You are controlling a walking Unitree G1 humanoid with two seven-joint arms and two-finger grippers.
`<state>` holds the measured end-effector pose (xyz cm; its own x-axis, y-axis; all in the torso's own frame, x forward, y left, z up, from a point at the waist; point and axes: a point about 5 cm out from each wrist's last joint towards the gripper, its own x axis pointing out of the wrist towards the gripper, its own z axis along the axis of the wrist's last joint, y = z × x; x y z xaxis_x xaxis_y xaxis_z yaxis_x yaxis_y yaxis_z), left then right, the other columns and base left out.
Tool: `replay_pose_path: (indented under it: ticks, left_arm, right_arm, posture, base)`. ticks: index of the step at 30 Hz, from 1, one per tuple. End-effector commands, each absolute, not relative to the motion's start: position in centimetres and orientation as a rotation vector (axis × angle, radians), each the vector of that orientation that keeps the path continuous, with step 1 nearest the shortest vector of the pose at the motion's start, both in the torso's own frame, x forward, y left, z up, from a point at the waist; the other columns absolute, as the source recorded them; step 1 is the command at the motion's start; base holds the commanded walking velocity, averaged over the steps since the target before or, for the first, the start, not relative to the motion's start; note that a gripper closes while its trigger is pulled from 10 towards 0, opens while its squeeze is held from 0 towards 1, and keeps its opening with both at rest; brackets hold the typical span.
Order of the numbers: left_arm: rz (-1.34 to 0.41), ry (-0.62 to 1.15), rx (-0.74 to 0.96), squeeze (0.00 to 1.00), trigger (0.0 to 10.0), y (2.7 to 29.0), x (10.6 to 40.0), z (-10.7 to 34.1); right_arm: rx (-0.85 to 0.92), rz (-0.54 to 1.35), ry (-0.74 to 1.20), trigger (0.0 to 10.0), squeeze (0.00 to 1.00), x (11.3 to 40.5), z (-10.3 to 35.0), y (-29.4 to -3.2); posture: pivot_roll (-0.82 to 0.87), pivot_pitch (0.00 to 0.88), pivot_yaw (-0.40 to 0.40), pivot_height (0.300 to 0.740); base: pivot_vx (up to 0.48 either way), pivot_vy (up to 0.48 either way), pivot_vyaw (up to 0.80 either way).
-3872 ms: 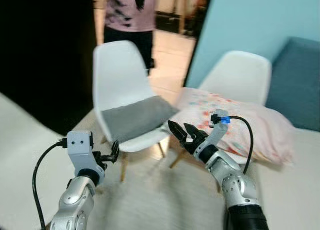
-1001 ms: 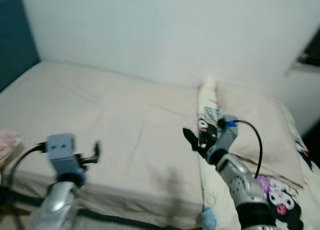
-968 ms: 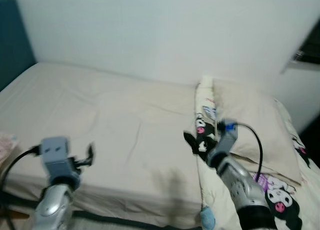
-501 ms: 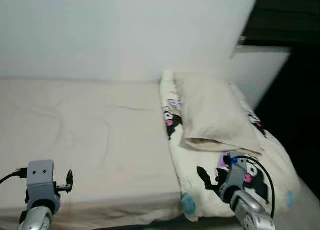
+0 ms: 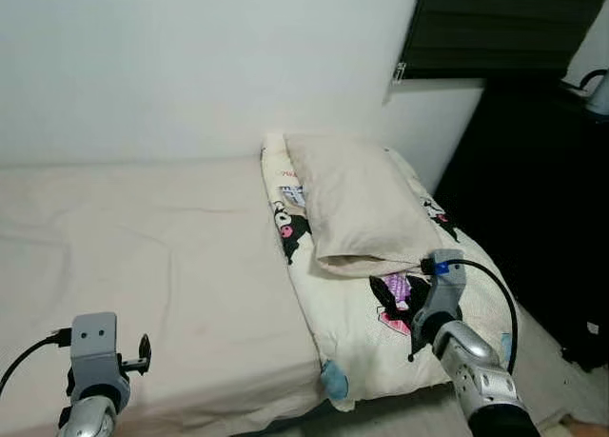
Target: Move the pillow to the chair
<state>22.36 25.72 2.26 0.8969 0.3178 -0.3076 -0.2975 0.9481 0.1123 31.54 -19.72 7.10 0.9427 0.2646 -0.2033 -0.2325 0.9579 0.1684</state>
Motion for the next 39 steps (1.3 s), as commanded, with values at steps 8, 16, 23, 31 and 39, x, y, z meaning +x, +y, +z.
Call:
replay_pose_path:
  ticks: [8, 16, 23, 31, 39]
  left_arm:
    - [0.280, 0.362, 0.070, 0.00, 10.0, 24.8, 21.9, 0.9]
    - [0.289, 0.371, 0.072, 0.00, 10.0, 25.0, 21.7, 0.4]
    - [0.294, 0.370, 0.071, 0.00, 10.0, 25.1, 21.6, 0.4]
    - [0.296, 0.367, 0.069, 0.00, 10.0, 25.1, 21.8, 0.3]
    - [0.295, 0.362, 0.072, 0.00, 10.0, 25.3, 21.7, 0.4]
  right_arm:
    - [0.161, 0.278, 0.227, 10.0, 0.00, 32.0, 6.7, -19.0]
    - [0.152, 0.255, 0.265, 10.0, 0.00, 32.1, 6.2, -19.2]
    - [0.145, 0.251, 0.267, 10.0, 0.00, 32.2, 6.2, -19.7]
    - [0.214, 0.234, 0.232, 10.0, 0.00, 32.9, 7.1, -19.9]
    - [0.161, 0.263, 0.232, 10.0, 0.00, 33.0, 7.3, -19.9]
  posture:
    - [-0.02, 0.000, -0.107, 0.740]
    - [-0.03, 0.000, -0.109, 0.740]
    - [-0.04, 0.000, -0.111, 0.740]
    - [-0.04, 0.000, -0.112, 0.740]
    - [-0.03, 0.000, -0.110, 0.740]
  base:
    - [0.000, -0.441, 0.59]
    - [0.000, -0.471, 0.00]
    - [0.000, -0.480, 0.00]
    - [0.000, -0.480, 0.00]
    - [0.000, -0.480, 0.39]
